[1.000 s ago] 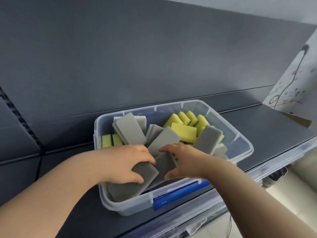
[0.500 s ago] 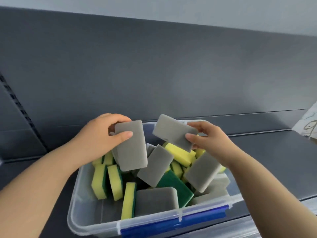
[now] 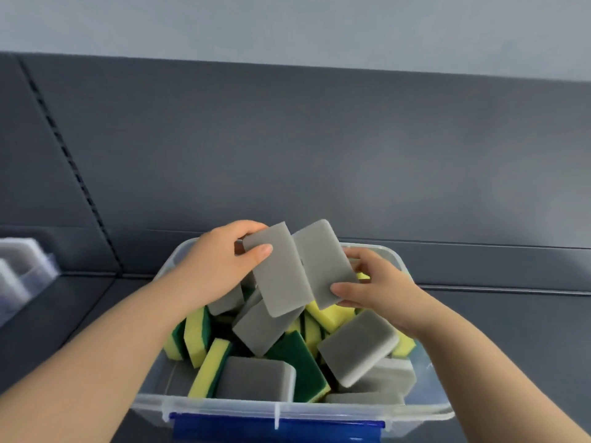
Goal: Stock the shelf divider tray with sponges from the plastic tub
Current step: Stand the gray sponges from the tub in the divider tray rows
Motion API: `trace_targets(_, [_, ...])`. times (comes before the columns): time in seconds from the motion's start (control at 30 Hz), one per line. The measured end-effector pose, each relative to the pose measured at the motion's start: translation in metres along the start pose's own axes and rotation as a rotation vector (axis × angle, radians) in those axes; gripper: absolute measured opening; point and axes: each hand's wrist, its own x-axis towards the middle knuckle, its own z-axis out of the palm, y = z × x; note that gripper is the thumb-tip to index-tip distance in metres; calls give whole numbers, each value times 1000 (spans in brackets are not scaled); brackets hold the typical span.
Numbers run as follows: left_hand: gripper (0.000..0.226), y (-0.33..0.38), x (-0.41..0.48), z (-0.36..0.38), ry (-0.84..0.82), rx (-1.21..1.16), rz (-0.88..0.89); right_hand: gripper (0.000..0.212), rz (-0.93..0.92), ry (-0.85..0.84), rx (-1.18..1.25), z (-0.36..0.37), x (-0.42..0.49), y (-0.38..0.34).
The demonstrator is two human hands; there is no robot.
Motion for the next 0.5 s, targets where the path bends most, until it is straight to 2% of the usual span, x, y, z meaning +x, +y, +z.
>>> trace_targets(0.2, [49, 19, -22, 12, 9, -122, -36, 50, -91, 94, -93, -7, 2, 5])
trace_targets(0.33, [47, 18, -41, 20, 60, -210, -94, 47, -118, 44, -59, -10, 2, 7])
trace_targets(0.4, [45, 16, -51, 16, 170, -308, -119, 46, -140, 85, -105, -10, 3, 8])
trace_targets(0.5, [47, 9, -61, 9, 438, -478, -186, 53, -159, 133, -278, -7, 1, 7])
